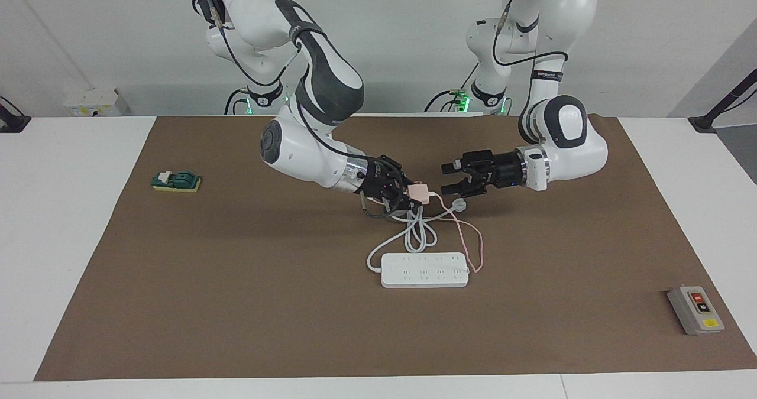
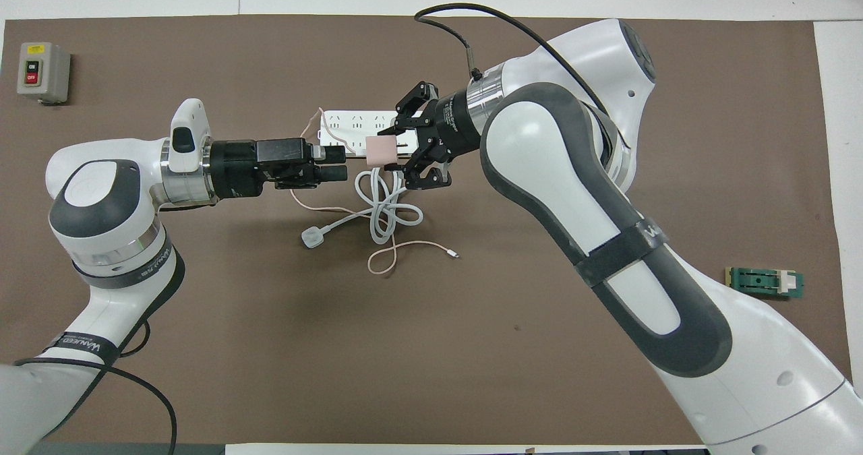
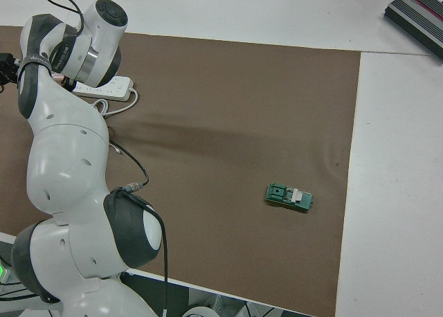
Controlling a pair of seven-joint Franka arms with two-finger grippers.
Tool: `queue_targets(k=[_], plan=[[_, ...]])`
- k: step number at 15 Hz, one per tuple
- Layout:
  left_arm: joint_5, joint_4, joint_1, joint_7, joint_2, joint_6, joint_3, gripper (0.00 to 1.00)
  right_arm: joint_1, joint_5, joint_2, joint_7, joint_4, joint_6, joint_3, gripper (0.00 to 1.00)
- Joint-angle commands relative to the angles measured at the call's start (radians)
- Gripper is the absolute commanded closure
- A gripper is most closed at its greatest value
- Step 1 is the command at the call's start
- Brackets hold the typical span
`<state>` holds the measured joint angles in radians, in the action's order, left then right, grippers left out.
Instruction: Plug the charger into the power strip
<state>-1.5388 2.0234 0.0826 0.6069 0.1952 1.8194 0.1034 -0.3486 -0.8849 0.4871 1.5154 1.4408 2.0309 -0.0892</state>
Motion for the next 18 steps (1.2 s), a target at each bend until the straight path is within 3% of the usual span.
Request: queue_targets(k=[1, 12, 15, 18], plan=[[-0.021, 0.009, 0.034, 0.042, 0.003, 0.035, -0.013, 0.00, 0.005, -0.025, -0.005, 0.012, 0.010, 0.006, -0.001, 1.00], [-0.116, -0.020, 0.108, 0.086, 0.030, 0.153, -0.013, 0.00, 0.003, -0.025, -0.005, 0.012, 0.010, 0.006, -0.003, 1.00], [-0.119, -0.020, 0.123, 0.094, 0.030, 0.164, -0.013, 0.13, 0.002, -0.025, -0.005, 0.012, 0.009, 0.008, -0.003, 1.00], [-0.118, -0.023, 0.126, 0.100, 0.030, 0.167, -0.011, 0.15, 0.003, -0.026, -0.005, 0.012, 0.009, 0.006, -0.001, 1.00]])
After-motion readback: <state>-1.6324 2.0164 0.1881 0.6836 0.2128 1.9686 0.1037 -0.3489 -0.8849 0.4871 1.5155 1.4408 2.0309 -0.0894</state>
